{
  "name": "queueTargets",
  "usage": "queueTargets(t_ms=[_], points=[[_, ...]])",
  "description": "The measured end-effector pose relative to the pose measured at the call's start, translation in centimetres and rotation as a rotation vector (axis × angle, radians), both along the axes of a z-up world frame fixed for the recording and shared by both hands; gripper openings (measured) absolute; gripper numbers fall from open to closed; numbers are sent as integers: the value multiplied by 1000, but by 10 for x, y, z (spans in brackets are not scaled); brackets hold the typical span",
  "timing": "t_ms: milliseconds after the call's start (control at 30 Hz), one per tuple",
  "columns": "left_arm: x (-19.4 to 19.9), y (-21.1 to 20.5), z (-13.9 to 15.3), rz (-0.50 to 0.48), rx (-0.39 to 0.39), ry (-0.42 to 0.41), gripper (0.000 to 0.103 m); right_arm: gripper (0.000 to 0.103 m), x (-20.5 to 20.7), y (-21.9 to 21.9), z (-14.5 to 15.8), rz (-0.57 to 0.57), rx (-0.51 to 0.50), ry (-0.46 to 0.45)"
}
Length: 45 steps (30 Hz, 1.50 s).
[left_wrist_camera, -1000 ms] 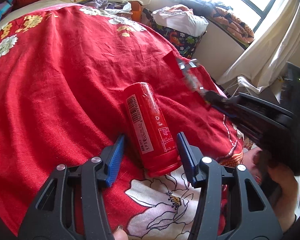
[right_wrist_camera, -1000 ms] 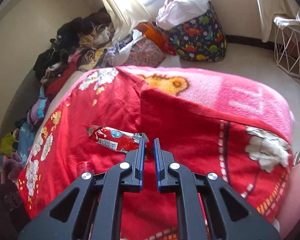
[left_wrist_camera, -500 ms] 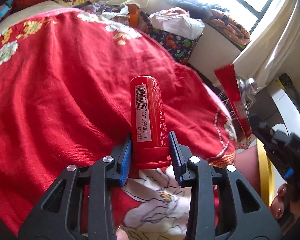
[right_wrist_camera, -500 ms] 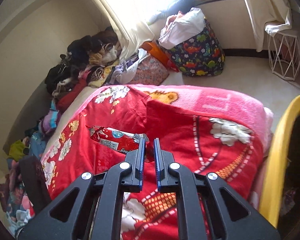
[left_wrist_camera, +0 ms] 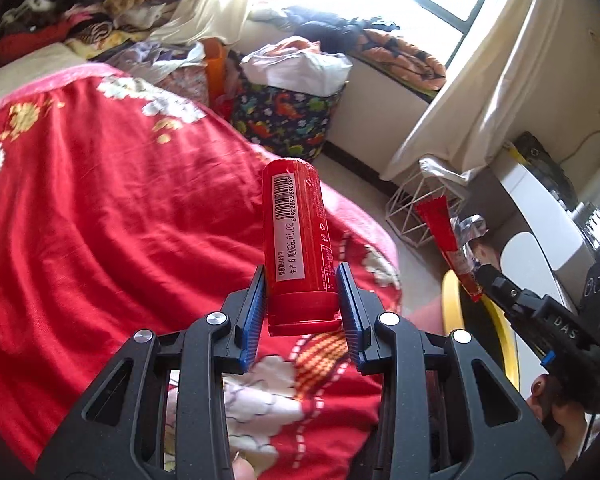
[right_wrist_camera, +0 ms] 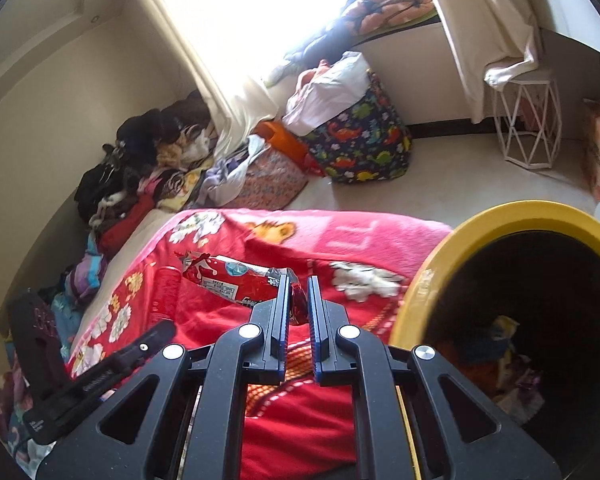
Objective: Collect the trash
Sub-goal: 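Carry the red can and red-and-white wrapper over the bin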
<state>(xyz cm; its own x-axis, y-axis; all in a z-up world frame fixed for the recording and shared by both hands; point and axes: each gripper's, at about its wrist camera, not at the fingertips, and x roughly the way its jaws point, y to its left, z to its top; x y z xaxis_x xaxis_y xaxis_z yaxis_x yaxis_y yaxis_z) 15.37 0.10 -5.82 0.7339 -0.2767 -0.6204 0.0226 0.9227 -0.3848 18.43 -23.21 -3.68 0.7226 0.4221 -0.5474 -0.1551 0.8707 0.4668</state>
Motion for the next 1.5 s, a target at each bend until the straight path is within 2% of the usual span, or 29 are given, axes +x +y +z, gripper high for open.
queueTargets(t_ms=[400, 867, 1500], points=[[-4, -34, 21, -65, 32, -50, 28, 9, -29, -46, 7, -80, 2, -17], [-16, -72, 29, -153, 50, -79, 28, 9, -52, -93, 8, -190, 3, -15], [-26, -133, 26, -295, 86, -79, 28, 9, -71, -156, -11, -321, 4, 59]])
